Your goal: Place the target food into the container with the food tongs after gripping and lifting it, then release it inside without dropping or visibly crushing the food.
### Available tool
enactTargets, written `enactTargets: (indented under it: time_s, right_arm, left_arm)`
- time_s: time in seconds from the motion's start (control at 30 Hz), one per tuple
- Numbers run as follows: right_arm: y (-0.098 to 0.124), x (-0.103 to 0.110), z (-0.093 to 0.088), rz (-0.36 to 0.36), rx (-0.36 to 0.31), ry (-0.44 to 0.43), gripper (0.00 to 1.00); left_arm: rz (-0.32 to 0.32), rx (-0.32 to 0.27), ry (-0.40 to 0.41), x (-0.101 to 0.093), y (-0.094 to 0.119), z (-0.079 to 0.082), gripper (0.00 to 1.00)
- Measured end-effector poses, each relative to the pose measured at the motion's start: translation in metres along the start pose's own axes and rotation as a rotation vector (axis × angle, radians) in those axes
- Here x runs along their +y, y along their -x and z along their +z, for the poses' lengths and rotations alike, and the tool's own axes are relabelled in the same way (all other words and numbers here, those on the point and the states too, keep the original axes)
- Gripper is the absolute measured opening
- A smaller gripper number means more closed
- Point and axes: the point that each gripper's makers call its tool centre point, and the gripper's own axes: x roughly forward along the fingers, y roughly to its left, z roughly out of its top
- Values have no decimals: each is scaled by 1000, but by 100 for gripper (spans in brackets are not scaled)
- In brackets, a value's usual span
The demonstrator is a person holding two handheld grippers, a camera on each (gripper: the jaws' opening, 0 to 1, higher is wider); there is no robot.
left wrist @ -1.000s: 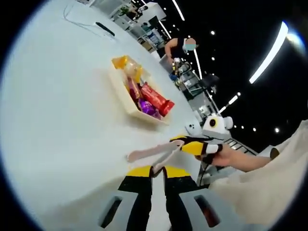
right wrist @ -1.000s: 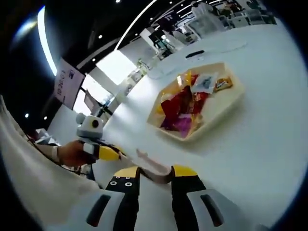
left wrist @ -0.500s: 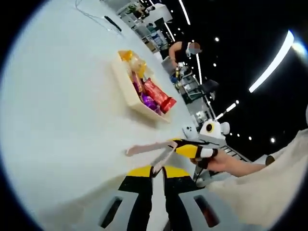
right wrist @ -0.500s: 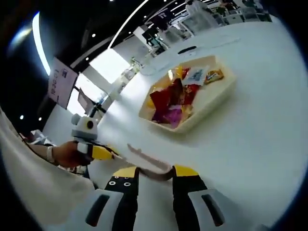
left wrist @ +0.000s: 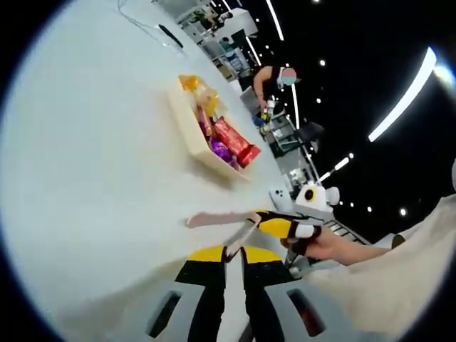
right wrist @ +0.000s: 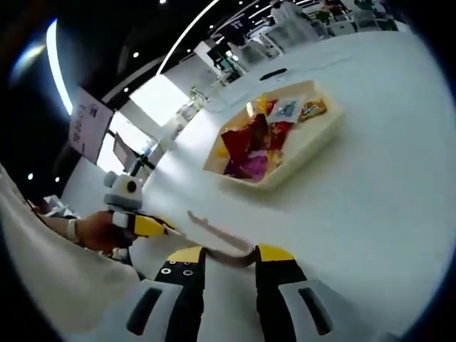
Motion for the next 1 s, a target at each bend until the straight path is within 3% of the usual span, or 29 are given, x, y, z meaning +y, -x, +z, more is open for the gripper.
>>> enactTargets:
  time_s: [0.4,0.6,1.0]
  right_arm:
    - [1,-5,2,-73,10,52,28]
    - [1,-4,-3,-105,55,134,28]
    - [5,-5,-9,-129,67,153,25]
  left_arm:
    - [11,12,7,-1,-2,-4,6]
    - [44,21,-7,2,-3,-9,9]
    - [60,40,-20,2,-2,-11,15]
